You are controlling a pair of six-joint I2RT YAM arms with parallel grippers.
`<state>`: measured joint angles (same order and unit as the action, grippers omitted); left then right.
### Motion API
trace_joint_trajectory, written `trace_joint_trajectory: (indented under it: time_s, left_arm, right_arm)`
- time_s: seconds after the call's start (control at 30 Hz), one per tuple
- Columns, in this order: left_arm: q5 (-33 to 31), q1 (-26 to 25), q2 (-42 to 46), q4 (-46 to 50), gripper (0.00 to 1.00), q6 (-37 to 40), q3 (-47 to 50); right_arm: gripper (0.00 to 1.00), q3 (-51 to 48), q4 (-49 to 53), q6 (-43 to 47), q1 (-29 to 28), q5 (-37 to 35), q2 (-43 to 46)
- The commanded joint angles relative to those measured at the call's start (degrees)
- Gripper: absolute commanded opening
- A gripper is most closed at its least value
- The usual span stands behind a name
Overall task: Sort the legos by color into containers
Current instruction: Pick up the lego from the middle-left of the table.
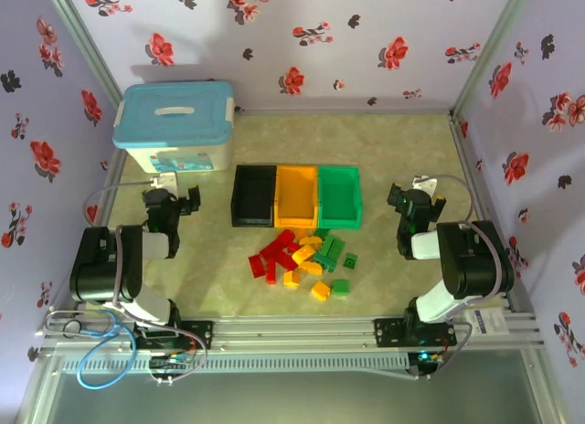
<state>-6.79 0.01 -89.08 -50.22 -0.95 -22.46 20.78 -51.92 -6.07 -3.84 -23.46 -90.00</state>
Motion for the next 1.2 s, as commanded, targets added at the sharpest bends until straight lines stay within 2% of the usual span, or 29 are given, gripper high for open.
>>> trace_joint_trajectory:
  time_s: [0.0, 0.93, 1.13, 1.17]
  left_arm:
    - [0.8, 0.2, 0.6, 0.1, 1.0, 0.0, -0.4]
    - [0.8, 0.2, 0.7, 0.0, 1.0, -0.2, -0.3]
    - [0.0, 0.3, 0.7, -0.3, 1.0, -0.3, -0.2]
    - [-2.1, -0.3, 1.1, -0.5, 1.0, -0.3, -0.1]
  right_arm:
    - [0.99, 0.3, -0.7, -0.7, 0.4, 0.4, 0.7]
    - [0.99, 0.3, -0.7, -0.7, 0.4, 0.4, 0.8]
    - [0.99, 0.5, -0.4, -0.8, 0.4, 0.5, 0.7]
    - [0.99, 0.4, -0.6, -0.7, 0.4, 0.5, 0.7]
